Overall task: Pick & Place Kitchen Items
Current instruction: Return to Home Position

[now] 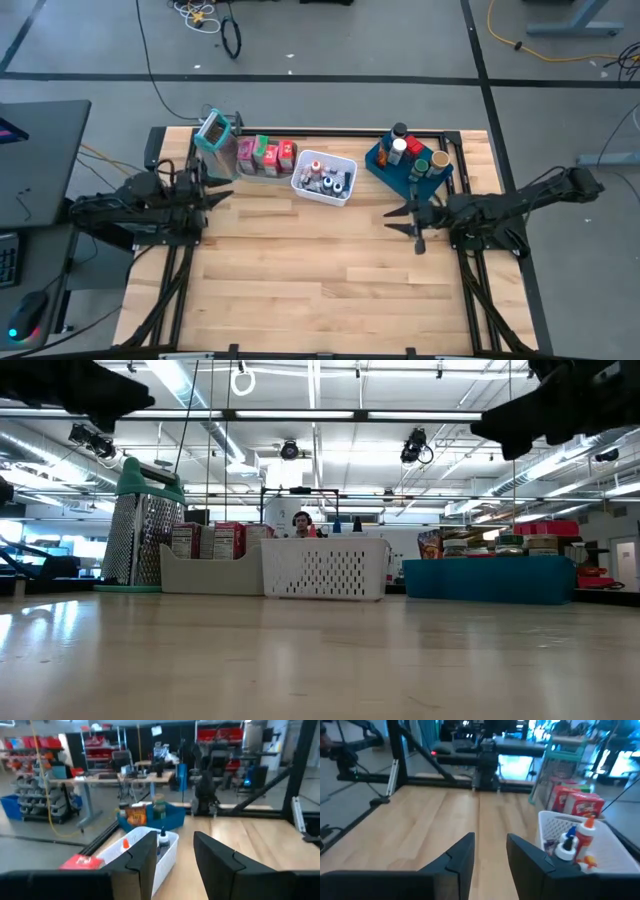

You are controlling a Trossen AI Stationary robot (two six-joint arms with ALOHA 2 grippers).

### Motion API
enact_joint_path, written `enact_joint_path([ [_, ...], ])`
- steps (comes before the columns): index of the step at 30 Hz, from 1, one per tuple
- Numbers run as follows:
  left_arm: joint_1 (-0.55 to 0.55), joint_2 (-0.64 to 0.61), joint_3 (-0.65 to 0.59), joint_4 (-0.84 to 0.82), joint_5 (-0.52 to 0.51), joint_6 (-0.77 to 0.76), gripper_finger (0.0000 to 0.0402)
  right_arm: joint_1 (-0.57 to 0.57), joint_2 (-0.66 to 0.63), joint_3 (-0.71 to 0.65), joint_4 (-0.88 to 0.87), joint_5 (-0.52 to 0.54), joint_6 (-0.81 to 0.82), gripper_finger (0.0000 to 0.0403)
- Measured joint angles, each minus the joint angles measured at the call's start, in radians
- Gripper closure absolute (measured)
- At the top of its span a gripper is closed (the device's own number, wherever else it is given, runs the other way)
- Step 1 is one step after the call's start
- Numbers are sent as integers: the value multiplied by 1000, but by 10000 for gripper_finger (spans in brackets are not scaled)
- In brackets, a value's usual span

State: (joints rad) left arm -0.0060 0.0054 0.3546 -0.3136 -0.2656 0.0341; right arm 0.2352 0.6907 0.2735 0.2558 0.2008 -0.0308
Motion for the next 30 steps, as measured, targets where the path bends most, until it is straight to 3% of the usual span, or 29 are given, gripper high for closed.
enact_joint_path([
  [7,0,42,-2,79,118,58,264,-20,-240,-107,-1,-57,-31,279],
  [13,0,32,-121,322,188,102,264,-22,-406,-177,-12,-96,-50,279],
  [23,0,33,-334,589,189,70,264,-22,-553,-206,-141,-86,-61,279],
  [30,1,46,-346,571,185,17,264,-22,-609,-206,-200,-97,-65,279],
])
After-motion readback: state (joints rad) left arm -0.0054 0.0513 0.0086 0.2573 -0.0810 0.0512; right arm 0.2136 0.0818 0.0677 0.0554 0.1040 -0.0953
